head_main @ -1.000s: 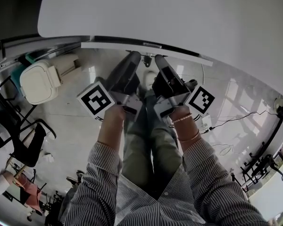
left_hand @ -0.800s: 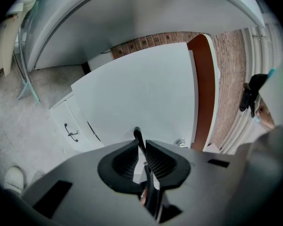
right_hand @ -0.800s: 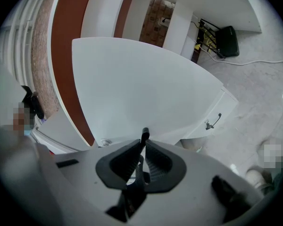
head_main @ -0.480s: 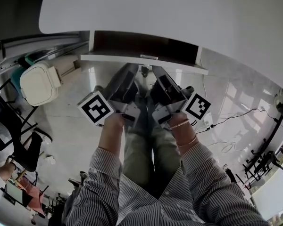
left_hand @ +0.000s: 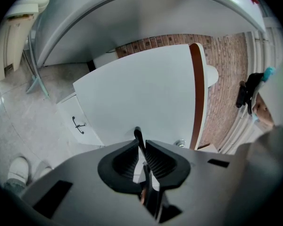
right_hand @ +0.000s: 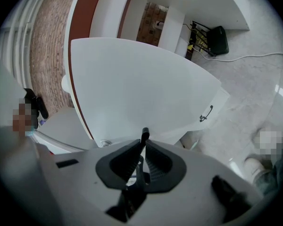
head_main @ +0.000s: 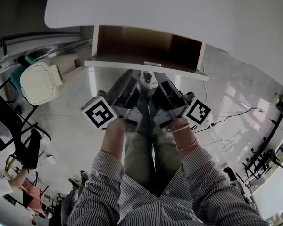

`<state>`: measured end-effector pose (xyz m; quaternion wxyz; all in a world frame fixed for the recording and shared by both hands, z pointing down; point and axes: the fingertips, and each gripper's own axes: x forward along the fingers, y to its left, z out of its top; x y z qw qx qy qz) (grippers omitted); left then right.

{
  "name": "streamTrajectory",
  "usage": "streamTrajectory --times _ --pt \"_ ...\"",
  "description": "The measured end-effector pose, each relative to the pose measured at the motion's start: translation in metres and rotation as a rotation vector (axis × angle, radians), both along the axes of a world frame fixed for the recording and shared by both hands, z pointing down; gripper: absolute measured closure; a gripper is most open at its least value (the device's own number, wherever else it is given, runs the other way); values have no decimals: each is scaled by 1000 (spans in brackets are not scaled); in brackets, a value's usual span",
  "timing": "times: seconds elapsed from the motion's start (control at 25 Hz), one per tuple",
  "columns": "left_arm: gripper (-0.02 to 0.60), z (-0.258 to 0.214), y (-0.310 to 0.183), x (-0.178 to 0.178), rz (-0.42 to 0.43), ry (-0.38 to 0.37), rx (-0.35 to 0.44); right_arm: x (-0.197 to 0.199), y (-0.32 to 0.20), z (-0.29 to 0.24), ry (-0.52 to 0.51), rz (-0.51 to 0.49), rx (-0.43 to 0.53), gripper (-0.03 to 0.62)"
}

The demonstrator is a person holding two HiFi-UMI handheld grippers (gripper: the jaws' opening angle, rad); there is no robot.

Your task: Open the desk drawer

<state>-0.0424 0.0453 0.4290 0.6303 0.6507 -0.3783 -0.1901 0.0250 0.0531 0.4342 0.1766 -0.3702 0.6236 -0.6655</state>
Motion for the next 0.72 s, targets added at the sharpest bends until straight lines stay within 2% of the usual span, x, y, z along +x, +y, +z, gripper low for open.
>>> streamTrajectory --times 0.32,0.72 --pt "529 -6 14 0 6 20 -22 -1 15 -4 3 -3 -9 551" --pt "529 0 34 -5 53 6 -61 -6 30 -2 2 -15 -36 551"
